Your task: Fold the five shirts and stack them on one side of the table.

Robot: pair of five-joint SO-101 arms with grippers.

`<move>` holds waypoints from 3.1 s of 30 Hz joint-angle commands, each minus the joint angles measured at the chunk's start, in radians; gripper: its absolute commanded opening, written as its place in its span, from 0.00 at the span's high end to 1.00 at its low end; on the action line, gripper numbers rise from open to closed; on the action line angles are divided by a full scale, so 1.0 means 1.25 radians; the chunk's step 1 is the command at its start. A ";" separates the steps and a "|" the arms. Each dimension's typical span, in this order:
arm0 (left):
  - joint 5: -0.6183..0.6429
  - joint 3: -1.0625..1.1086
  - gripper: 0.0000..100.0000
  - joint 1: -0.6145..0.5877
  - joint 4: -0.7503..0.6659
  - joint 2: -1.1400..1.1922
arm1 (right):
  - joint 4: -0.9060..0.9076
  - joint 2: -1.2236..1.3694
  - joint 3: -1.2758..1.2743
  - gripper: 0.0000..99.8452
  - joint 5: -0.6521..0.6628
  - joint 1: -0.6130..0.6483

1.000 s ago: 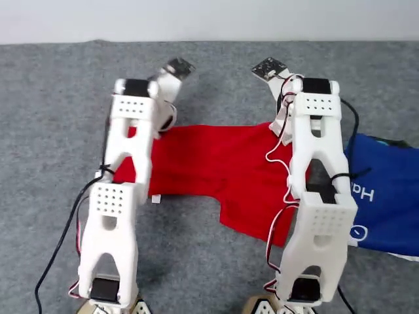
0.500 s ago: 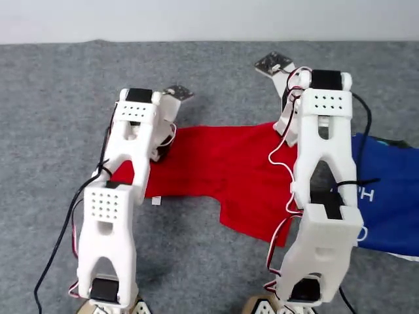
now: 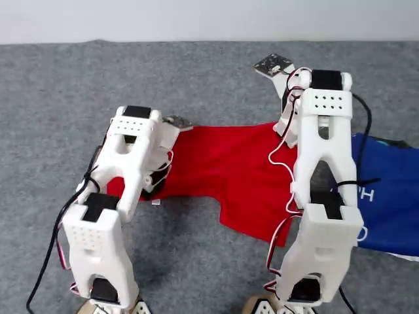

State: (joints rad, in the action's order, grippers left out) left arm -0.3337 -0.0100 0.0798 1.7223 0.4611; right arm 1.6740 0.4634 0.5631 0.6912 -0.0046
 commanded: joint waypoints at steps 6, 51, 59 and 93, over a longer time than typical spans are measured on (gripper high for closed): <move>-0.016 0.129 1.00 0.001 0.025 -0.268 | 0.060 -0.056 0.045 0.99 -0.004 0.004; 0.041 -0.872 1.00 -0.122 -0.114 0.466 | -0.303 0.230 0.041 0.99 -0.007 -0.047; 0.045 -1.015 1.00 -0.130 0.031 0.452 | -0.201 0.181 0.047 0.99 -0.007 -0.042; 0.039 -1.040 1.00 -0.157 -0.142 0.576 | 0.048 -0.051 0.048 0.99 -0.010 -0.017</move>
State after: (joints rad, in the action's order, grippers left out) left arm -0.2770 -1.2083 -0.1089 1.5290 1.1914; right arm 1.7139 0.4726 0.5677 0.6912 -0.0322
